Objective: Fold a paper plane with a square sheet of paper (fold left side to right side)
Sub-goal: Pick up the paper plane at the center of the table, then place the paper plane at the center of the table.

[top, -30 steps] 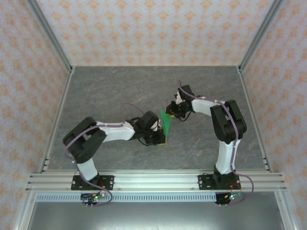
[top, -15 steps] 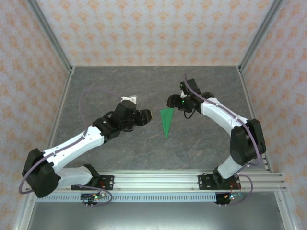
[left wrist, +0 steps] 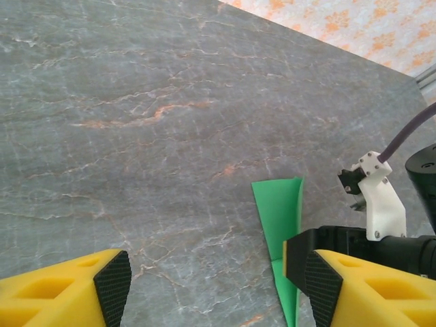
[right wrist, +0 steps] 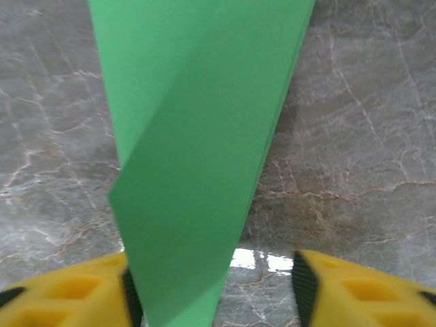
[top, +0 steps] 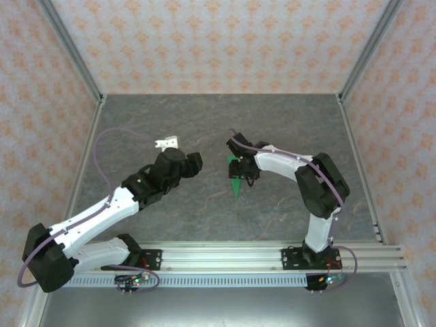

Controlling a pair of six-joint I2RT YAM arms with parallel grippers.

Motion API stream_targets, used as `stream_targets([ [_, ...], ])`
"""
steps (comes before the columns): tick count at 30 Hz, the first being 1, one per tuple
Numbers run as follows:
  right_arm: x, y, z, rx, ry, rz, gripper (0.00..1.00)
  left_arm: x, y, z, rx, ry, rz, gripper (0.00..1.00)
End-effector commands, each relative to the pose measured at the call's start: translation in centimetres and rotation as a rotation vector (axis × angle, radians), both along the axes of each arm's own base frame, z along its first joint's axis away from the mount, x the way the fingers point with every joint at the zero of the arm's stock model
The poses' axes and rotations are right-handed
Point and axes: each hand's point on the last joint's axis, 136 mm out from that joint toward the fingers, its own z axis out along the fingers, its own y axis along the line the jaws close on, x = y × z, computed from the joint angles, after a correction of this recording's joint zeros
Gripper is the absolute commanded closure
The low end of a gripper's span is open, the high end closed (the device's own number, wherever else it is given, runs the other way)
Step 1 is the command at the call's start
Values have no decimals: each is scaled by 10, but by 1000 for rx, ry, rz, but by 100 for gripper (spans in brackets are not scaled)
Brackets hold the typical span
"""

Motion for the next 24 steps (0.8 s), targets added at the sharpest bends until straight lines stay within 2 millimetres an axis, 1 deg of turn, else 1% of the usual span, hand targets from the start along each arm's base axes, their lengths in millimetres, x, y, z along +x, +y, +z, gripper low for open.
stream_targets([
  [1,9,0,14,-23,-44,-3,63,0,16,2,32,-17,59,28],
  [5,8,7,26,21,-61,28,98,0,17,2,35,-19,62,28],
  [6,7,9,31,39,-70,36,100,0,17,2,35,-18,63,28],
  [11,2,33,69,216,-123,106,100,0,20,6,46,-22,70,28],
  [14,-5,44,83,323,-138,126,100,-1,22,9,49,-28,76,27],
  [16,-8,46,79,369,-132,128,100,-1,24,10,52,-34,83,27],
  [17,-9,47,73,389,-116,124,100,-1,25,11,52,-36,87,27],
  [22,-11,47,30,498,-16,71,100,-2,27,15,51,-44,91,27],
  [24,-9,44,17,516,8,50,100,-3,28,16,52,-45,92,26],
])
